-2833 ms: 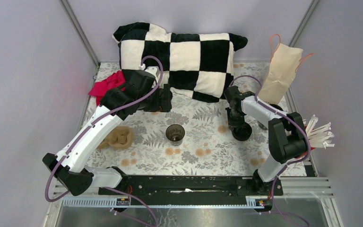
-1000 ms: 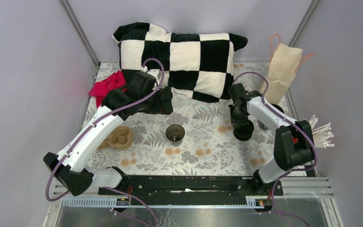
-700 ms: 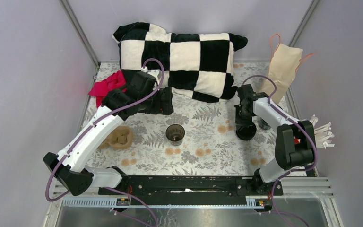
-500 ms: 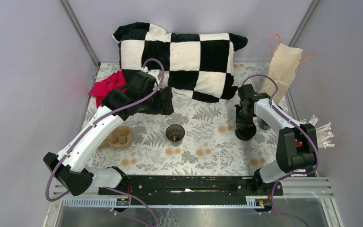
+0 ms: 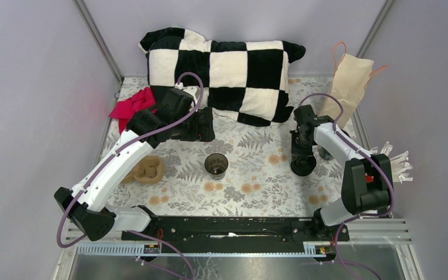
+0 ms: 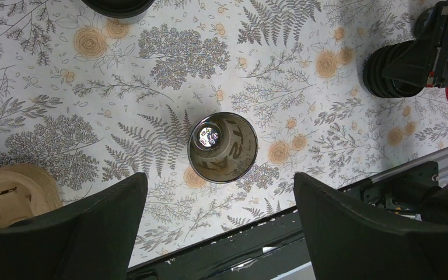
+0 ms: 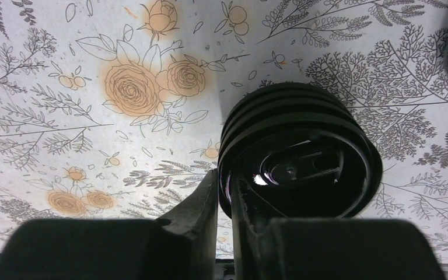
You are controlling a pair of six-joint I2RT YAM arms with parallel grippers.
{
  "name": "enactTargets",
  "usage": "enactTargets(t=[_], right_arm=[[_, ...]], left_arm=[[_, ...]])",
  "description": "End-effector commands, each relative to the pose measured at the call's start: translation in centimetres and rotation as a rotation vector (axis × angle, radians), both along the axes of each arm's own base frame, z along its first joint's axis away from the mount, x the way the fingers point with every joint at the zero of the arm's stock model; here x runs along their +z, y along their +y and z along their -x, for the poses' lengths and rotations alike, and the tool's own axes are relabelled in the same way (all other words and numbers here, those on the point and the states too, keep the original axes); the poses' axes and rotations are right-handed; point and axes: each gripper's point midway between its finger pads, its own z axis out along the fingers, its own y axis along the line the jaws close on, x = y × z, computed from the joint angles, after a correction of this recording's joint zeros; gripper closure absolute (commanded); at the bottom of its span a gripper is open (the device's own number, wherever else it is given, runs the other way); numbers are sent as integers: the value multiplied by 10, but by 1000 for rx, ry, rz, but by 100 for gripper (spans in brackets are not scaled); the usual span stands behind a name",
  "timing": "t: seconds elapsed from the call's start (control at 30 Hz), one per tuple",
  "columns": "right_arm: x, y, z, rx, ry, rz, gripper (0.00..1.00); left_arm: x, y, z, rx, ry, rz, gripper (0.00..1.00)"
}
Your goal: Pack the takeout coffee
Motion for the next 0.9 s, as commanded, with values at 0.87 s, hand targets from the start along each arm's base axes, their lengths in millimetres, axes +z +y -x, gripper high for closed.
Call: enactTargets(t=[0.87], right_arm=[[257, 227, 5, 261, -97, -1433, 91]], left_arm=[[49, -31, 11, -143, -44, 309, 1]])
